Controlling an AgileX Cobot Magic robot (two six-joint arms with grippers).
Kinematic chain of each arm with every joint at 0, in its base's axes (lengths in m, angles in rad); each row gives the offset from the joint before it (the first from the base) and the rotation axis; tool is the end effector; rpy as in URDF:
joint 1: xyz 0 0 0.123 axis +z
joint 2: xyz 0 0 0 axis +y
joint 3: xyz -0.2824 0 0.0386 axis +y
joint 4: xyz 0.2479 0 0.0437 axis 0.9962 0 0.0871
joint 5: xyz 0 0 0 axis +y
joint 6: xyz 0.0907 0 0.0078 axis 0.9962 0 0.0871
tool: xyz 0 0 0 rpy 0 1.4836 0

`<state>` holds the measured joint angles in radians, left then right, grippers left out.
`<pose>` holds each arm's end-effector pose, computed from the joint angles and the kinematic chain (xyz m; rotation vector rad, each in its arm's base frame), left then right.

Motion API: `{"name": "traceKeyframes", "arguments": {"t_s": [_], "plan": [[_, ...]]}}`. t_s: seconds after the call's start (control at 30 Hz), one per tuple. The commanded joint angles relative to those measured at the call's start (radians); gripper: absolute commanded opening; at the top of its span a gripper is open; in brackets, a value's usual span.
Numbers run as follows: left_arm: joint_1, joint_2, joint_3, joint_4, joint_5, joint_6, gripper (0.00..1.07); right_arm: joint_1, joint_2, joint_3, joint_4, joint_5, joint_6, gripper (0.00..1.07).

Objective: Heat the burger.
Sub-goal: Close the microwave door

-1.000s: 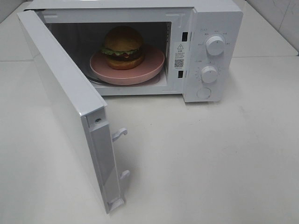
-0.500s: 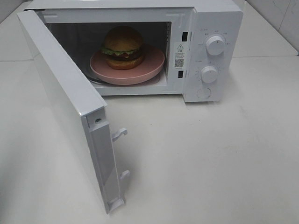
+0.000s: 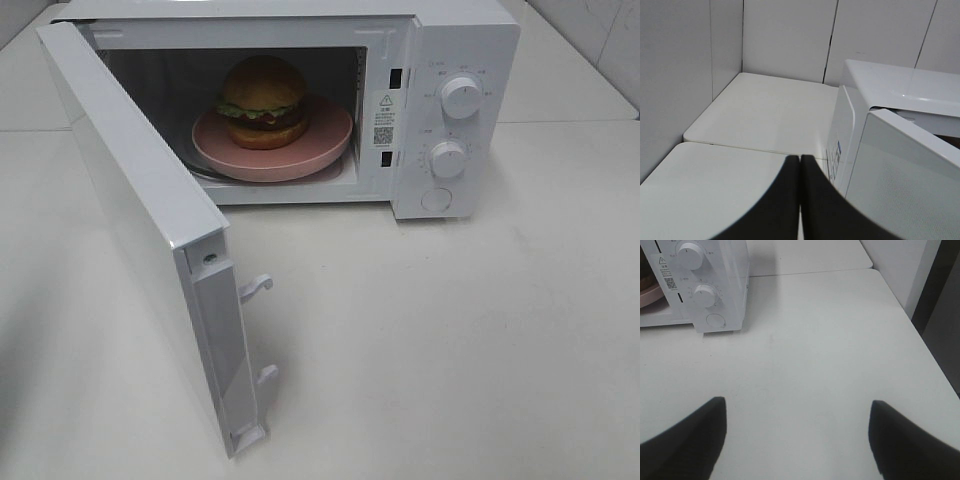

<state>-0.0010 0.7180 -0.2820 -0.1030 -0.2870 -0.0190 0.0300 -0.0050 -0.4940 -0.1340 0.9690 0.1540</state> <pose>0.1467 0.0025 0.2669 -0.1177 1.6302 -0.0673 -0.0015 -0.0101 0.2836 0.1194 1.9435 -0.0362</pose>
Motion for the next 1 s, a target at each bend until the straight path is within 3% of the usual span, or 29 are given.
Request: {"name": "traceKeyframes", "arguments": {"t_s": [0.03,0.1,0.17,0.2,0.23,0.27,0.3,0.37,0.47,0.53,0.63,0.77,1.0], "plan": [[-0.005,0.094,0.012,0.049,-0.158,-0.106,0.0,-0.006,-0.025,0.003,0.004,-0.008,0.004,0.76],[-0.005,0.122,0.012,0.084,-0.186,-0.138,0.0,-0.006,-0.025,0.003,0.004,-0.008,0.004,0.76],[-0.005,0.211,0.012,0.223,-0.289,-0.234,0.0,-0.006,-0.025,0.003,0.004,-0.008,0.004,0.76],[-0.005,0.211,0.012,0.223,-0.289,-0.234,0.0,-0.006,-0.025,0.003,0.004,-0.008,0.004,0.76],[-0.005,0.264,0.012,0.332,-0.378,-0.29,0.0,-0.006,-0.025,0.003,0.004,-0.008,0.004,0.76],[-0.005,0.287,0.012,0.39,-0.413,-0.309,0.0,-0.006,-0.025,0.003,0.004,-0.008,0.004,0.76],[-0.005,0.287,0.012,0.39,-0.413,-0.309,0.0,-0.006,-0.025,0.003,0.004,-0.008,0.004,0.76],[-0.005,0.367,0.012,0.529,-0.517,-0.351,0.0,-0.006,-0.025,0.003,0.004,-0.008,0.004,0.76],[-0.005,0.423,0.012,0.595,-0.56,-0.371,0.0,-0.006,-0.025,0.003,0.004,-0.008,0.004,0.76],[-0.005,0.493,0.009,0.65,-0.589,-0.444,0.0,-0.006,-0.025,0.003,0.004,-0.008,0.004,0.76],[-0.005,0.534,0.008,0.648,-0.603,-0.459,0.0,-0.006,-0.025,0.003,0.004,-0.008,0.004,0.76],[-0.005,0.624,-0.004,0.67,-0.644,-0.39,0.0,-0.006,-0.025,0.003,0.004,-0.008,0.004,0.76],[-0.005,0.749,-0.044,0.698,-0.659,-0.366,0.0,-0.006,-0.025,0.003,0.004,-0.008,0.004,0.76]]}}
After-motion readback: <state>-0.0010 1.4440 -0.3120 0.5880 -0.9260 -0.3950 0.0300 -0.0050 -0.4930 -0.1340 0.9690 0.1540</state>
